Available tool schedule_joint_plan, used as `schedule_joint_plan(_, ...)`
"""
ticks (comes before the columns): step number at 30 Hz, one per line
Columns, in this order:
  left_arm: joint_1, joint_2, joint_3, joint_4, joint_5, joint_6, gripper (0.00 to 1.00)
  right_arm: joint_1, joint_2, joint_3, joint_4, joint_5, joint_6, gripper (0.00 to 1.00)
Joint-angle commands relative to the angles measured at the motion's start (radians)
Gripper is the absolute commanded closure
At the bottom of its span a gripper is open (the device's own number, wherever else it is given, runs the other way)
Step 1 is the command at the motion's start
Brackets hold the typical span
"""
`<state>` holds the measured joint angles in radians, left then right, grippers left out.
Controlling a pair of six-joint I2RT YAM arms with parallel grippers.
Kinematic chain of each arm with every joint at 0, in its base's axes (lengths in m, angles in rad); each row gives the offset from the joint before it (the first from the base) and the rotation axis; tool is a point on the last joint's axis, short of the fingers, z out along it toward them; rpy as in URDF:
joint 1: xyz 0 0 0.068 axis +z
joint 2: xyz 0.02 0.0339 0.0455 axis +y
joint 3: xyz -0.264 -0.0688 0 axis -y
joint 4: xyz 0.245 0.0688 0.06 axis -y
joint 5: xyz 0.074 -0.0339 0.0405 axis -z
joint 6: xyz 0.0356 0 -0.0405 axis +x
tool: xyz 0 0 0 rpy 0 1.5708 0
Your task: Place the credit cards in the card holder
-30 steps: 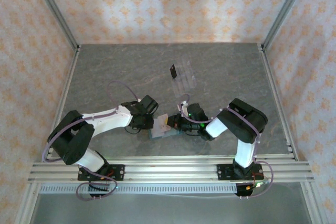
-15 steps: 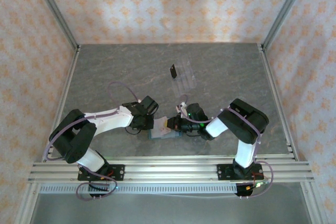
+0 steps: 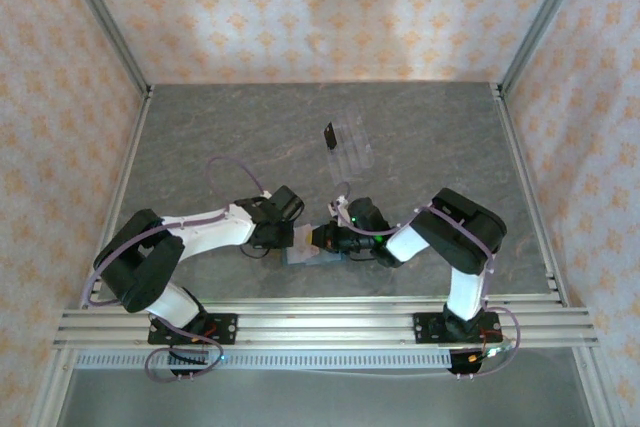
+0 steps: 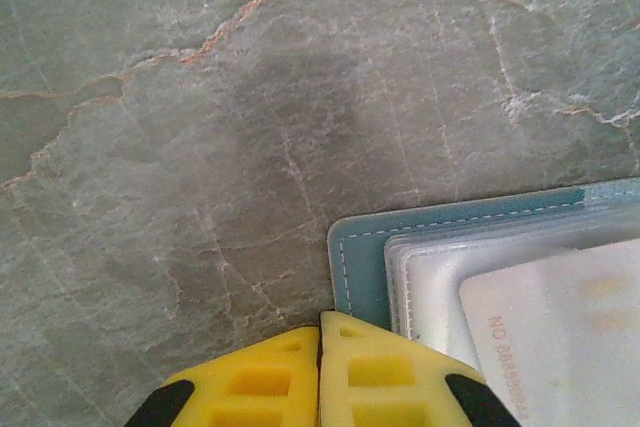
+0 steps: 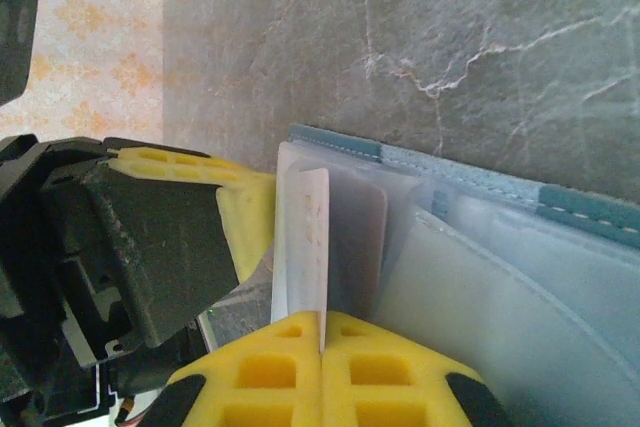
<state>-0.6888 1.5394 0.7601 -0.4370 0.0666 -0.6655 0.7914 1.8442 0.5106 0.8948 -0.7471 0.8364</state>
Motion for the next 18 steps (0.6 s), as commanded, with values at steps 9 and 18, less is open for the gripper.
schedule_joint_plan(9,-0.022,0.058,-0.067,0.081,0.031,-0.036,0.92,0.064,0.037,-0.077,0.065,0.186,0.086,0.99)
schedule_joint_plan(18,-0.023,0.064,-0.074,0.093,0.03,-0.038,0.93,0.097,-0.022,-0.098,0.006,0.253,0.081,0.92)
